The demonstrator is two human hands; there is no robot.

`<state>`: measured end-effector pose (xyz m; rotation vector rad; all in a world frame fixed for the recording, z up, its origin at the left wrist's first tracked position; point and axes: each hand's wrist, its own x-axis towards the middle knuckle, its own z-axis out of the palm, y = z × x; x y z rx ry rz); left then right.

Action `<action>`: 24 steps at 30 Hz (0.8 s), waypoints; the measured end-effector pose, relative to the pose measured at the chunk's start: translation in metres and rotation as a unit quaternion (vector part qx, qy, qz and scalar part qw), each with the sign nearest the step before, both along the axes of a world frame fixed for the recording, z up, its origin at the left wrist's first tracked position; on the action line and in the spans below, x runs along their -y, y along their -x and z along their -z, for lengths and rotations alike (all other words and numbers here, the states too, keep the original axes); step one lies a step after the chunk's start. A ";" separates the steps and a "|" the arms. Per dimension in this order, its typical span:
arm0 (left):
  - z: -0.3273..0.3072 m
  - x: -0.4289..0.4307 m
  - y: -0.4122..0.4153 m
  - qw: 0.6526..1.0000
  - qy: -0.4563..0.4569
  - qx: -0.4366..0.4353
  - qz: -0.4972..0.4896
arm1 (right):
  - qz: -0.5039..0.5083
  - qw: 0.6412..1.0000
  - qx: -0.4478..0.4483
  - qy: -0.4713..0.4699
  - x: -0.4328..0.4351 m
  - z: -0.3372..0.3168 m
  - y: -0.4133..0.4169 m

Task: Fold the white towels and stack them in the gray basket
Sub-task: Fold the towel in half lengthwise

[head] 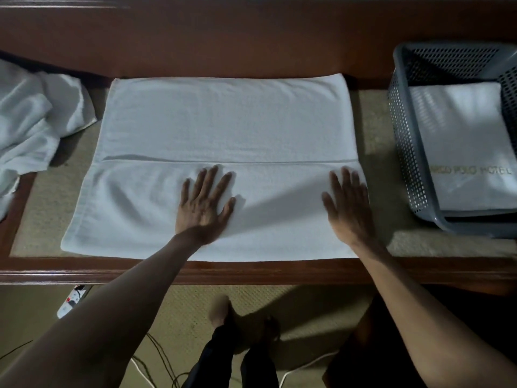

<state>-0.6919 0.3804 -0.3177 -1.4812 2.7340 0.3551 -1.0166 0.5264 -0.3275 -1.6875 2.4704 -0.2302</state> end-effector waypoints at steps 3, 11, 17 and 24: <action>0.000 0.000 0.001 1.000 -0.002 -0.001 -0.002 | 0.028 0.998 0.049 0.034 0.020 -0.009 -0.033; 0.006 0.002 -0.004 1.000 -0.010 -0.018 0.007 | 0.016 0.987 0.120 0.107 0.086 0.004 -0.156; 0.004 0.018 -0.045 0.999 -0.027 -0.022 0.028 | 0.003 0.995 0.044 0.087 0.087 0.005 -0.154; -0.006 0.079 -0.157 0.997 -0.031 -0.011 -0.075 | 0.015 0.996 0.049 0.074 0.089 0.003 -0.157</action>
